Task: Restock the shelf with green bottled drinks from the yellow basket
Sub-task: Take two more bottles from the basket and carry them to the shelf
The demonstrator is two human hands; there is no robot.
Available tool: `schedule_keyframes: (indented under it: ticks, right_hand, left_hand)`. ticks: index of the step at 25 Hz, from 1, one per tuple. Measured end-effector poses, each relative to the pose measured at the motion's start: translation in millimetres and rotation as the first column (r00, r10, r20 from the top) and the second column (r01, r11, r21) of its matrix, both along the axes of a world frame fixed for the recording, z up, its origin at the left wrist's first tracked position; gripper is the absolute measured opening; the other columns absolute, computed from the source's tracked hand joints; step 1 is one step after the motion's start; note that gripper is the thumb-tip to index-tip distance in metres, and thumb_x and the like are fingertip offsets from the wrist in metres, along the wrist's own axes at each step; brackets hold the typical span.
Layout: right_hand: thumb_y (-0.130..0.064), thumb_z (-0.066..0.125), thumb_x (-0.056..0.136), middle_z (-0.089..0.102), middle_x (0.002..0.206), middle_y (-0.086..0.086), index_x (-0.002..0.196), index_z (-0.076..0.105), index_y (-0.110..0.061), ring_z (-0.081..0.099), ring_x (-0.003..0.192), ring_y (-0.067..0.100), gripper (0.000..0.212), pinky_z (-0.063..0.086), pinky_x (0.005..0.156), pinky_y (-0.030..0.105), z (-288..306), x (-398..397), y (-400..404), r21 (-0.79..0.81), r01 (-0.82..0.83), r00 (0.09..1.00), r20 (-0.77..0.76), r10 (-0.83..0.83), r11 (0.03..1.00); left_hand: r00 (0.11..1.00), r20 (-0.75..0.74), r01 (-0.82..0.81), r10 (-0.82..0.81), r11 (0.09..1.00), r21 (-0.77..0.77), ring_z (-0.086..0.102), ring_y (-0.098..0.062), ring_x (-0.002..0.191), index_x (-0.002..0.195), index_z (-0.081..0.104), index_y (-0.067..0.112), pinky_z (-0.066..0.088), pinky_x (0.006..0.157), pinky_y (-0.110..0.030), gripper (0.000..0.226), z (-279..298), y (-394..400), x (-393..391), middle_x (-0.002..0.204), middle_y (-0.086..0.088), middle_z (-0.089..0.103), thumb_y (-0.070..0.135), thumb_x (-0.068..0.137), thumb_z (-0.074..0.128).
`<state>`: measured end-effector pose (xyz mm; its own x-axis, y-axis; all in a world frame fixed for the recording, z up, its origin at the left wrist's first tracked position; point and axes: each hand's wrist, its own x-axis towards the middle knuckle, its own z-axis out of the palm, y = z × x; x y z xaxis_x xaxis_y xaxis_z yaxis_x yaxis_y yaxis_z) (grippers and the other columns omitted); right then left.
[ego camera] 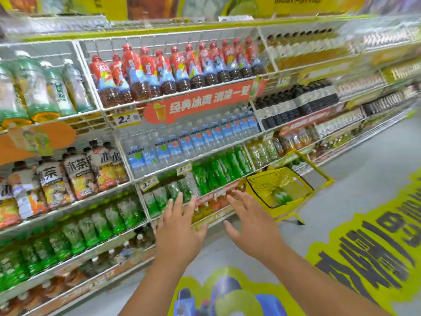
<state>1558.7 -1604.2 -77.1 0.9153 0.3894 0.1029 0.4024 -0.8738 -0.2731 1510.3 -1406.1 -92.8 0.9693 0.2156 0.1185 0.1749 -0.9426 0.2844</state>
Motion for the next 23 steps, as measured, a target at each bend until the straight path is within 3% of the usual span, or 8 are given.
schedule_keyframes:
  ticks: [3, 7, 10, 14, 17, 23]
  right_hand:
    - [-0.057, 0.048, 0.091, 0.034, 0.164, 0.004, 0.156, 0.04, -0.023, 0.028, 0.152, 0.025, 0.074, 0.031, 0.12, 0.039, 9.1, 41.4, -79.0, 0.003, 0.036, 0.999, 0.028, -0.036, 0.999]
    - [-0.055, 0.051, 0.094, 0.025, 0.167, 0.002, 0.159, 0.034, -0.026, 0.022, 0.154, 0.023, 0.072, 0.032, 0.12, 0.041, 24.9, 82.2, -181.8, 0.028, 0.079, 0.994, 0.069, -0.081, 0.996]
    - [-0.056, 0.05, 0.094, 0.026, 0.167, 0.002, 0.158, 0.035, -0.025, 0.023, 0.154, 0.023, 0.073, 0.032, 0.12, 0.041, 28.9, 110.3, -249.6, 0.048, 0.134, 0.988, 0.07, -0.138, 0.99]
    - [-0.062, 0.041, 0.086, 0.04, 0.16, 0.006, 0.153, 0.046, -0.023, 0.039, 0.146, 0.026, 0.078, 0.043, 0.113, 0.043, 20.0, 152.0, -315.5, 0.091, 0.24, 0.967, 0.067, -0.246, 0.967]
    - [-0.058, 0.05, 0.085, 0.053, 0.148, 0.007, 0.146, 0.053, -0.018, 0.052, 0.136, 0.028, 0.072, 0.054, 0.101, 0.043, 7.4, 197.5, -350.1, 0.116, 0.282, 0.954, 0.069, -0.291, 0.953]
    - [-0.058, 0.053, 0.085, 0.057, 0.142, 0.007, 0.143, 0.05, -0.021, 0.058, 0.129, 0.028, 0.069, 0.059, 0.09, 0.041, -11.7, 314.6, -395.5, 0.036, 0.33, 0.942, 0.047, -0.332, 0.943]
  left_hand:
    - [0.999, 0.021, 0.034, -0.035, 0.999, 0.026, 0.013, -0.026, 0.155, 0.159, 0.021, 0.038, 0.025, 0.122, -0.046, 0.077, 6.9, -77.9, 45.4, 0.17, 0.0, 0.013, 0.068, 0.093, 0.045]
    - [0.992, 0.067, 0.106, -0.108, 0.994, 0.029, 0.028, -0.03, 0.15, 0.155, 0.039, 0.031, 0.026, 0.121, -0.045, 0.075, 14.0, -176.9, 97.8, 0.164, -0.006, 0.032, 0.065, 0.089, 0.053]
    - [0.984, 0.043, 0.172, -0.173, 0.985, 0.021, 0.031, -0.031, 0.148, 0.155, 0.04, 0.03, 0.029, 0.12, -0.047, 0.079, 22.2, -245.1, 136.4, 0.161, -0.008, 0.036, 0.069, 0.087, 0.049]
    - [0.965, 0.024, 0.262, -0.262, 0.965, 0.009, 0.026, -0.031, 0.15, 0.158, 0.033, 0.03, 0.025, 0.122, -0.046, 0.084, 28.8, -306.1, 195.9, 0.164, -0.007, 0.029, 0.07, 0.085, 0.042]
    - [0.954, 0.033, 0.297, -0.297, 0.955, 0.008, 0.022, -0.028, 0.152, 0.159, 0.028, 0.032, 0.023, 0.122, -0.045, 0.08, 20.6, -337.2, 249.4, 0.167, -0.003, 0.023, 0.068, 0.09, 0.047]
    - [0.952, 0.02, 0.307, -0.306, 0.951, -0.038, 0.034, -0.032, 0.146, 0.154, 0.04, 0.029, 0.034, 0.117, -0.049, 0.079, -23.8, -375.6, 386.7, 0.161, -0.006, 0.037, 0.07, 0.087, 0.037]
